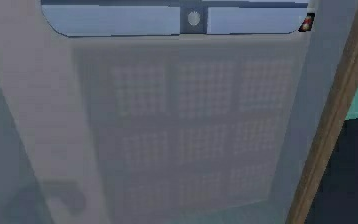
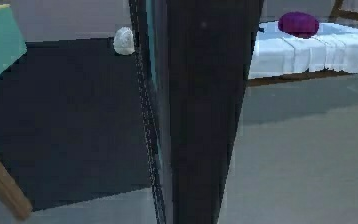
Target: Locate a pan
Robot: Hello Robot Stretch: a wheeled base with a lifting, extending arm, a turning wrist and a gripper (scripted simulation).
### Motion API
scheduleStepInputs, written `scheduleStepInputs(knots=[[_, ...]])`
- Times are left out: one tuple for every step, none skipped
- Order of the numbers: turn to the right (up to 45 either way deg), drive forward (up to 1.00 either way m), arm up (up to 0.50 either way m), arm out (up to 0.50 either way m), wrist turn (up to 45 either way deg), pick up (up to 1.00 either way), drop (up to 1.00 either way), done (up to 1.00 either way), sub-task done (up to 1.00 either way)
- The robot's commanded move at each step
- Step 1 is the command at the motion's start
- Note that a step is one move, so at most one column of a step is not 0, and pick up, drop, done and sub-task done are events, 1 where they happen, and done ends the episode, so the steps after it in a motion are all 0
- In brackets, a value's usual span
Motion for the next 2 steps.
scheduleStepInputs(knots=[[12.0,0.00,0.00,0.00,0.0,0.00,0.00,0.00,0.00],[0.0,0.35,0.00,0.00,0.0,0.00,0.00,0.00,0.00]])
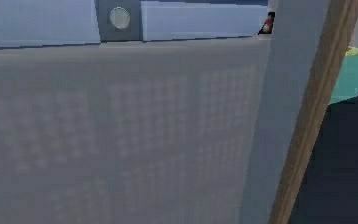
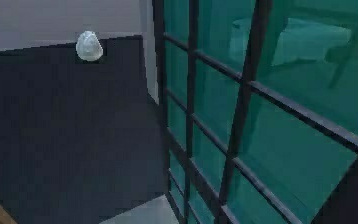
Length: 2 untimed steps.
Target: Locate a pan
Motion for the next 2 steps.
scheduleStepInputs(knots=[[45.0,0.00,0.00,0.00,0.0,0.00,0.00,0.00,0.00],[6.0,0.00,0.00,0.00,0.0,0.00,0.00,0.00,0.00]])
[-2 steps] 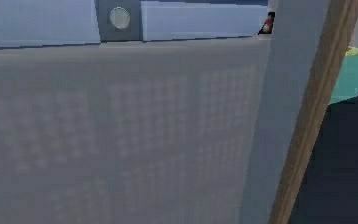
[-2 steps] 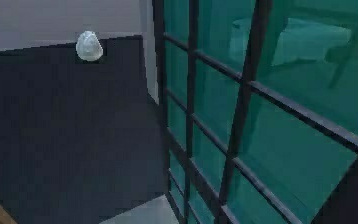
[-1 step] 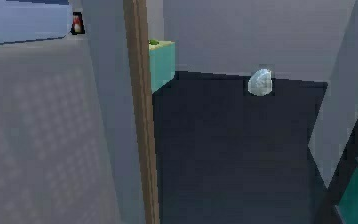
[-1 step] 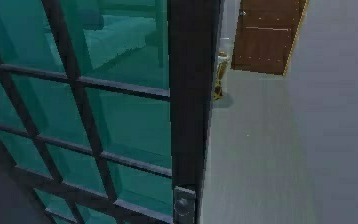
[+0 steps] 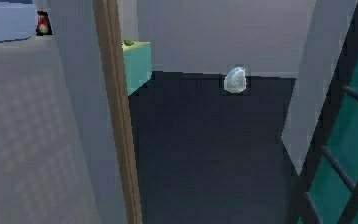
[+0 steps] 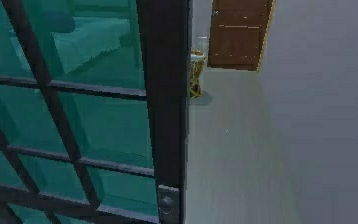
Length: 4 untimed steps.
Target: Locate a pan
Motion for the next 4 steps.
scheduleStepInputs(knots=[[0.0,0.75,0.00,0.00,0.0,0.00,0.00,0.00,0.00],[9.0,0.00,0.00,0.00,0.0,0.00,0.00,0.00,0.00],[0.0,0.75,0.00,0.00,0.0,0.00,0.00,0.00,0.00],[-45.0,0.00,0.00,0.00,0.0,0.00,0.00,0.00,0.00]])
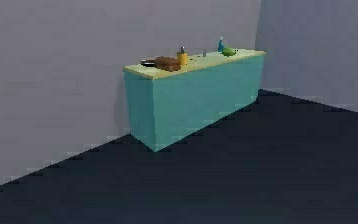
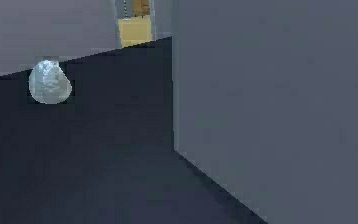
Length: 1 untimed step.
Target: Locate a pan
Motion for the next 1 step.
scheduleStepInputs(knots=[[-18.0,0.00,0.00,0.00,0.0,0.00,0.00,0.00,0.00]])
